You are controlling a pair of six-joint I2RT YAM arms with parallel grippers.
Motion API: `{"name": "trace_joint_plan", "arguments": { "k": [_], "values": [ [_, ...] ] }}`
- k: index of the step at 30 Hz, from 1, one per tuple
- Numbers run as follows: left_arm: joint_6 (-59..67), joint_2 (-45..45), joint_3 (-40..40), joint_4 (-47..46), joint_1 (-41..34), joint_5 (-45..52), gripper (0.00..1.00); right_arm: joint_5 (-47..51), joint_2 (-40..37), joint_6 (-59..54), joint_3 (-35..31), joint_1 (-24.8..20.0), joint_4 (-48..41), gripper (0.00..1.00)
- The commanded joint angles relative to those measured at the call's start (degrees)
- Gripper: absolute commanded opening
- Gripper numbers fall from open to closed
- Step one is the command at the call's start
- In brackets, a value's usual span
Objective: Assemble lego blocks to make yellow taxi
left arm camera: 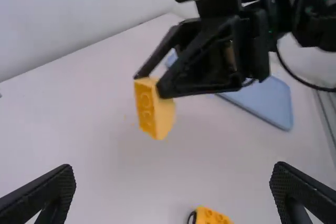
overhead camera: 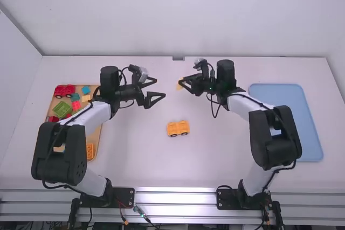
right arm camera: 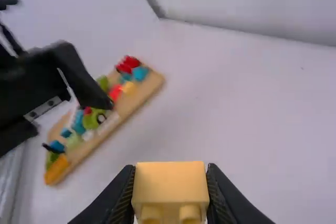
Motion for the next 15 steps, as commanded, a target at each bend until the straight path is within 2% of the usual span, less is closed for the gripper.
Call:
{"name": "trace_joint_plan", "arguments": {
  "k": [1, 2, 3, 5, 6, 11, 15],
  "values": [
    [1.16, -1.16, -0.37, 0.15, -0.04, -2.82, 0.99, 11.02, -6.08, -14.82, 5.55, 1.90, -7.34, 0.07],
    [1.36, -1.16, -0.37, 0.04, 0.11, -3.82, 0.99, 16.11, -7.72, -21.59, 8.28, 2.84, -17.68, 0.07],
    [1.36, -1.16, -0.37, 0.02, 0.15, -3.87, 0.99, 16.79, -7.87, -22.29, 8.63, 2.93, -18.86, 0.07],
    [1.33, -1.16, -0.37, 0.02, 0.44, -5.14, 0.99, 28.52, -8.55, -31.56, 15.21, 4.57, -37.92, 0.03],
    [1.36, -1.16, -0.35, 0.04, 0.39, -5.49, 0.99, 31.80, -8.31, -33.97, 16.90, 5.16, -43.06, 0.03],
    [2.03, -1.16, -0.35, 0.20, 0.96, -6.14, 0.99, 42.16, -6.05, -45.90, 22.32, 7.76, -63.17, 0.05],
    [1.97, -1.16, -0.35, 0.15, 1.22, -6.16, 0.99, 44.35, -2.32, -56.48, 22.40, 9.01, -70.66, 0.04]
  ]
}}
